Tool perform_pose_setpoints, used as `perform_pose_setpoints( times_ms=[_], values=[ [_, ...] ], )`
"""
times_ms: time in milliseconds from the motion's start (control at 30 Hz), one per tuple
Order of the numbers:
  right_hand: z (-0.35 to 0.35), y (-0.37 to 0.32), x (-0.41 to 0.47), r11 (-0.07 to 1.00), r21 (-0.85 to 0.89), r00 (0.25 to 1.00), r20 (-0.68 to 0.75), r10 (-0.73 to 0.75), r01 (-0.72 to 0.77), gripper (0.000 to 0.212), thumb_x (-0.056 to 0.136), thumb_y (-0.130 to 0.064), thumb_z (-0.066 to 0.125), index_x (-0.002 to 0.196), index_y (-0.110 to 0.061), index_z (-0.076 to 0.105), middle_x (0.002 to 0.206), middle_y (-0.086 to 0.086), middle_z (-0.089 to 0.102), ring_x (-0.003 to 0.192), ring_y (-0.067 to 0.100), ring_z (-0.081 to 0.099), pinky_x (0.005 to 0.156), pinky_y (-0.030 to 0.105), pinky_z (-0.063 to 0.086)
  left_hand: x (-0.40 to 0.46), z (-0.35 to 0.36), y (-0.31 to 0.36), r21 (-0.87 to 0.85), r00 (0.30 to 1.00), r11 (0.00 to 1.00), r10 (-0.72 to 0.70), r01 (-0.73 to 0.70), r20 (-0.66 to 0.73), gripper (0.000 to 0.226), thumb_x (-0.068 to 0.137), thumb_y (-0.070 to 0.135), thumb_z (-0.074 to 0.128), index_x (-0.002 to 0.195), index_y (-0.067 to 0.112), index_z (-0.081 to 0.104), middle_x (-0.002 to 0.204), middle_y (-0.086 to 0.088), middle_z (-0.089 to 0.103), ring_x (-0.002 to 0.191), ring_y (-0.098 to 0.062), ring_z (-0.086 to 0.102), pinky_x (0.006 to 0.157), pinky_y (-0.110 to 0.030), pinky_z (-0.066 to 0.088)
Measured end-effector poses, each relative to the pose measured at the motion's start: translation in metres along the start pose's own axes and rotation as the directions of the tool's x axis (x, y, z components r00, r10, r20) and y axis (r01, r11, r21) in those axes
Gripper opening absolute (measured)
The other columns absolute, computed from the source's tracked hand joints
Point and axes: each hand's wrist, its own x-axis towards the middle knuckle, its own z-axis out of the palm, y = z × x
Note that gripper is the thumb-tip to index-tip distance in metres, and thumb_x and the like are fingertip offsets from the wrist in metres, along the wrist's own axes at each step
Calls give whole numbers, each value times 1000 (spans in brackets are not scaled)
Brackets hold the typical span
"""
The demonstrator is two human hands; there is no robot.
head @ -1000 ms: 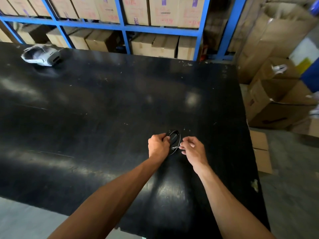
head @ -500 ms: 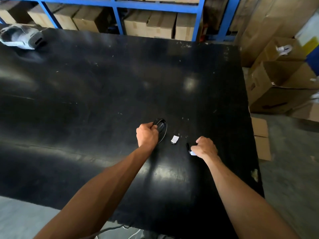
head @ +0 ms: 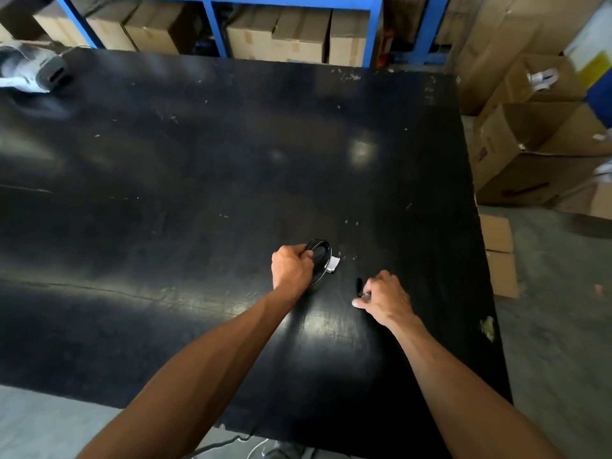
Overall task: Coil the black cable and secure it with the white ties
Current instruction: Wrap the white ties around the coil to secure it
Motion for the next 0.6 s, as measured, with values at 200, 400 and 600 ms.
perform_pose_setpoints(
  times_ms=[200,400,600],
  values=[
    [-17,-11,-3,913,407,999,-38,28,-11,19,85,-37,76,83,-18,76,76,2,68,78,24,66,63,28,42,7,-5,-1,-8,997,1000,20,-19,75,20,89,12,61,84,7,80,77,-22,74,82,-39,71,79,-41,59],
    [-91,-52,-2,630,719,955,-244,-166,293,8,90,-25,76,90,-23,84,77,-6,71,70,8,65,68,20,47,14,-24,30,-64,994,997,51,-45,99,25,91,14,66,111,12,80,96,-16,79,96,-26,74,78,-22,52],
    [-145,-75,-9,762,466,866,-438,-243,449,18,80,-30,83,81,-13,79,75,1,77,68,20,72,64,32,58,15,-48,86,-183,965,973,178,-143,191,26,93,11,67,118,5,75,77,-14,72,59,-11,60,69,-24,51]
  ],
)
